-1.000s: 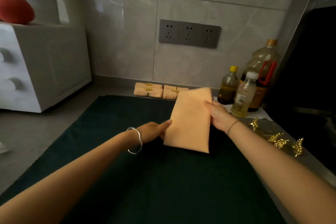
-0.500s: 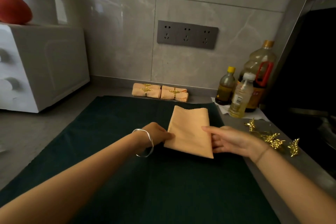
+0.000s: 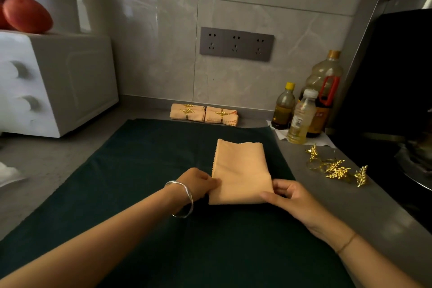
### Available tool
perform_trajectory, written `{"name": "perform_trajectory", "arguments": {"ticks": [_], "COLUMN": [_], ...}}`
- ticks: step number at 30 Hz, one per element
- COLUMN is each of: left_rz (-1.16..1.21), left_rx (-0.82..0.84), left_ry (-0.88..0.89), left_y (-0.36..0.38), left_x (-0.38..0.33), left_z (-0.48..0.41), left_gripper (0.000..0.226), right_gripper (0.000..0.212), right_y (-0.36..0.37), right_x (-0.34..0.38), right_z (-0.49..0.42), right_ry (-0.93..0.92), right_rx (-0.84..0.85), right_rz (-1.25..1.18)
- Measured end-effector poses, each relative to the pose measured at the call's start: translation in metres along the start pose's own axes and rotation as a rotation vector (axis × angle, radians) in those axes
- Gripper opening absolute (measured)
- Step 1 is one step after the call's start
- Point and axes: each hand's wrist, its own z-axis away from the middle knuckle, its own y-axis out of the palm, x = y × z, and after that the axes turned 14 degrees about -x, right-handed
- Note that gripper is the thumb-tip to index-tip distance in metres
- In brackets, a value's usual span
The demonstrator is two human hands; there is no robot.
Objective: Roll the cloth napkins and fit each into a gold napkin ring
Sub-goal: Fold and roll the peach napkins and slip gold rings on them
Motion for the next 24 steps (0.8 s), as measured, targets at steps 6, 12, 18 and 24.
{"name": "perform_trajectory", "arguments": {"ticks": [6,12,18,24], "left_rz": [-0.056,-0.085,-0.144,-0.164], "left_rx": [0.033,0.012,0.028,0.0], "left_ry": [0.097,0.12,0.072,-0.063], "left_y": [0.002,0.005,0.005,0.006], "left_x": [0.006,0.009,0.0,-0.017], "left_z": [0.007,0.008,0.0,-0.036], "left_gripper": [0.027,0.028,0.026,0.044], "right_gripper": [0.017,0.029,0.027,0.025], "right_y": [-0.001,0.007,0.018,0.025], "right_x": [-0.013,-0.021,-0.018,-0.013], "right_z": [0.005,-0.003,-0.028,-0.051], "right_ry": [-0.044,-0.056,-0.066,-0.094], "right_rx": [-0.105,-0.219,-0.308,-0.399], "right_rz": [0.161,0.334,0.603,0.694]}}
